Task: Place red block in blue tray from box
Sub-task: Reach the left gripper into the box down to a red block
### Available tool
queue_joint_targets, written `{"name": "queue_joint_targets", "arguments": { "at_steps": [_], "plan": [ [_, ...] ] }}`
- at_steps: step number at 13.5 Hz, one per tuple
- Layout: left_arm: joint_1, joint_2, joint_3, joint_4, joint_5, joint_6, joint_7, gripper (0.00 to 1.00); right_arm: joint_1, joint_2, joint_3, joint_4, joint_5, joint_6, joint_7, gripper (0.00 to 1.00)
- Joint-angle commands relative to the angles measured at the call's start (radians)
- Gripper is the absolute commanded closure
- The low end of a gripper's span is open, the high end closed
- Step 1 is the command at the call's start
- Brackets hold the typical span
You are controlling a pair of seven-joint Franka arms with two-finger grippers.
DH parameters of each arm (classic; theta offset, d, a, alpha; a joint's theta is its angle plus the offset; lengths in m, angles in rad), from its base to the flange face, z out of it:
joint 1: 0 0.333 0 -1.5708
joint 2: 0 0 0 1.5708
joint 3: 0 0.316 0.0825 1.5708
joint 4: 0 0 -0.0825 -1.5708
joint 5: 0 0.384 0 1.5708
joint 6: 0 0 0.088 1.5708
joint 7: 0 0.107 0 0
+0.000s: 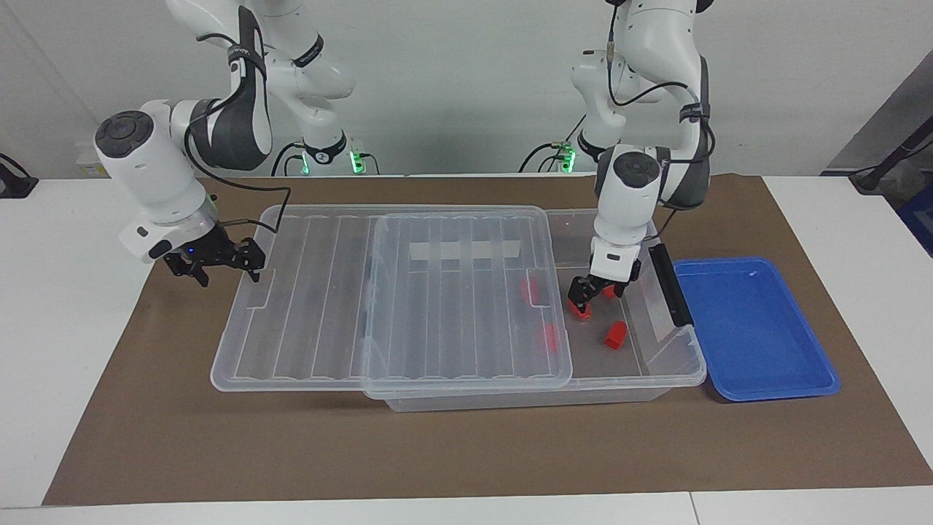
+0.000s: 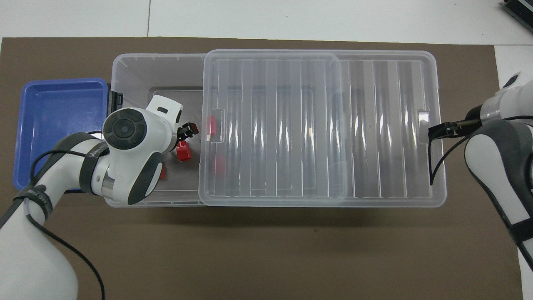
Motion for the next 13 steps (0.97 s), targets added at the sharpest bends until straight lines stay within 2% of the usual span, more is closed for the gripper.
{"name": "queue_joint_targets", "arguments": {
  "at_steps": [1,5,8,11,12,13],
  "plan": [
    [-0.037,0.026,0.015,-0.007,0.027,0.040,-0.070,0.00,-0.019,-0.038,0.009,-0.016,-0.010,-0.020,-0.022,0.02],
    [-0.027,0.020,0.015,-0.027,0.027,0.035,0.007,0.00,0.009,-0.089,0.017,-0.013,-0.010,-0.051,0.062,0.02],
    [-0.019,0.012,0.015,-0.054,0.027,0.034,0.107,0.00,0.077,-0.132,0.019,0.001,-0.010,-0.107,0.176,0.01],
    [-0.022,0.012,0.015,-0.055,0.027,0.032,0.113,0.03,0.119,-0.124,0.019,0.099,-0.011,-0.219,0.233,0.01],
    [-0.022,0.011,0.015,-0.055,0.027,0.032,0.113,0.15,0.131,-0.122,0.019,0.133,-0.011,-0.250,0.251,0.01],
    [-0.021,0.011,0.015,-0.055,0.027,0.032,0.116,0.35,0.136,-0.119,0.020,0.168,-0.011,-0.277,0.263,0.01]
  ]
}}
